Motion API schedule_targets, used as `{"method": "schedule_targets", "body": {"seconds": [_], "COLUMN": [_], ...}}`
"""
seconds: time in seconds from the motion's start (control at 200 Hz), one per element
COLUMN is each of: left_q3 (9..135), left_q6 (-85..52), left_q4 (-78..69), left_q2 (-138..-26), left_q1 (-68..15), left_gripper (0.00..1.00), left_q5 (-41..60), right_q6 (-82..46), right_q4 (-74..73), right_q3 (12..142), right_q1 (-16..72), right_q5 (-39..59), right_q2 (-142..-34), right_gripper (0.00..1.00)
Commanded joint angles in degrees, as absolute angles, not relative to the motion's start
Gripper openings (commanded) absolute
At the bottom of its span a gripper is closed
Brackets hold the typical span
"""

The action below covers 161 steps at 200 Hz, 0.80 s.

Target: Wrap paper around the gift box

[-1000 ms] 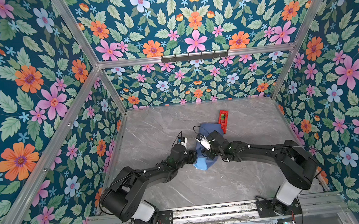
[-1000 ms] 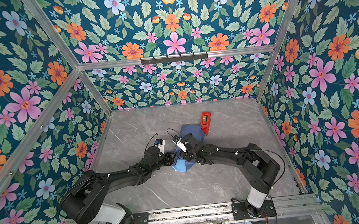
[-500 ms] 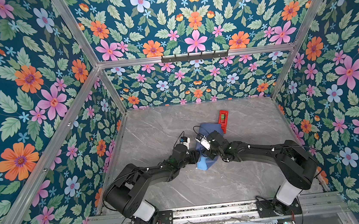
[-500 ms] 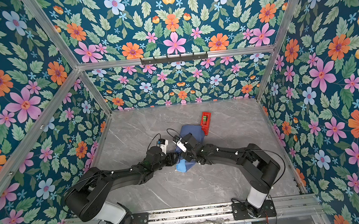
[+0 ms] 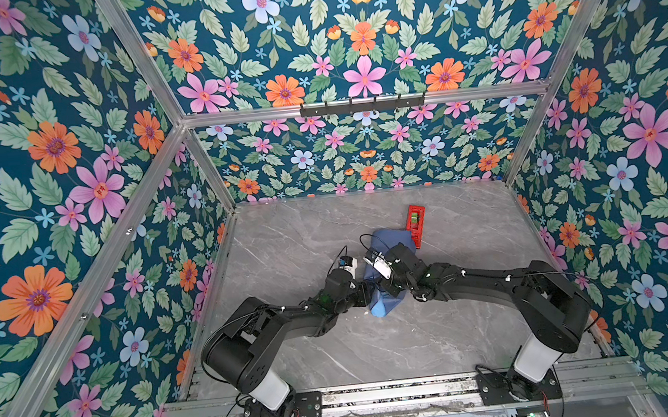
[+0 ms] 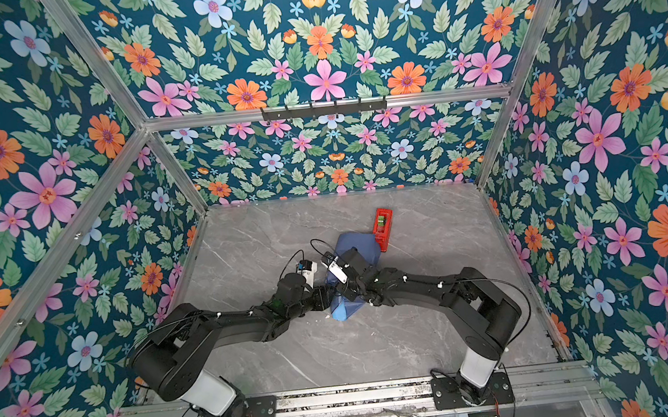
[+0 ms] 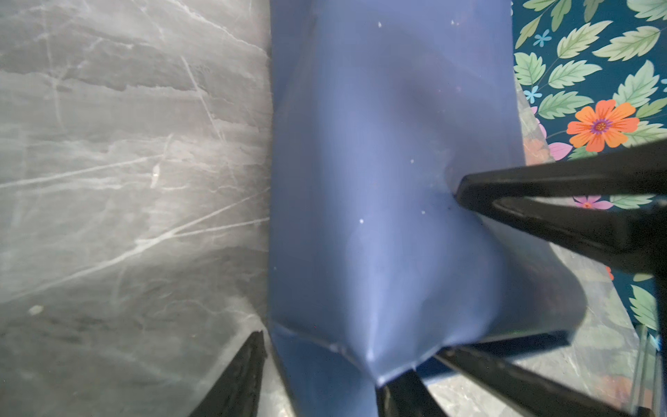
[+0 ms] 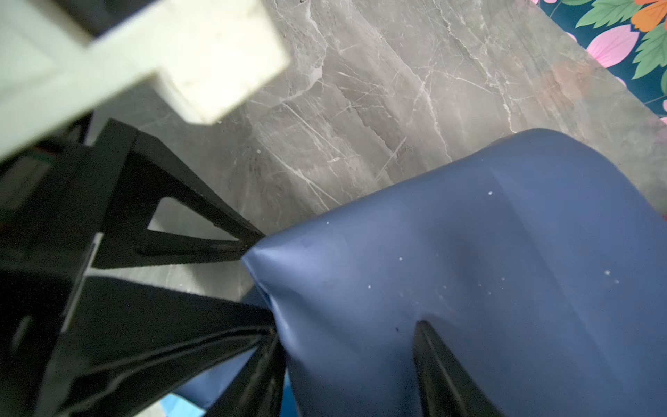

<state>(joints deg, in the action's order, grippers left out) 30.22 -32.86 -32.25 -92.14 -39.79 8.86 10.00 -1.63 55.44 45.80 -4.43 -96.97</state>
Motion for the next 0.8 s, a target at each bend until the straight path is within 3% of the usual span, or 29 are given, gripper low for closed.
{"method": "schedule_targets", "body": {"seconds": [0.0, 0.495, 0.8], "left_q3": [30.0, 30.5, 31.2], "left_q6": [-33.1, -35.6, -37.5], "left_q4": [-35.3, -38.6, -41.6], "left_q2": [-92.7, -95.4, -97.8], "left_q1": [-40.0, -42.9, -43.9], "left_gripper": [0.51, 0.36, 0.32], "left_q5": [7.7, 7.2, 7.1], "right_q6": [7.5, 7.3, 7.1], "right_q4": [7.5, 7.6, 7.6], "right_q3": [54.9, 54.9, 54.8], "right_q1": [45.8, 45.8, 45.8], "right_q5": [-1.5, -1.4, -1.3], "right_q2": [-97.5, -97.4, -97.2], "right_gripper": [0.56, 0.55, 0.55]}}
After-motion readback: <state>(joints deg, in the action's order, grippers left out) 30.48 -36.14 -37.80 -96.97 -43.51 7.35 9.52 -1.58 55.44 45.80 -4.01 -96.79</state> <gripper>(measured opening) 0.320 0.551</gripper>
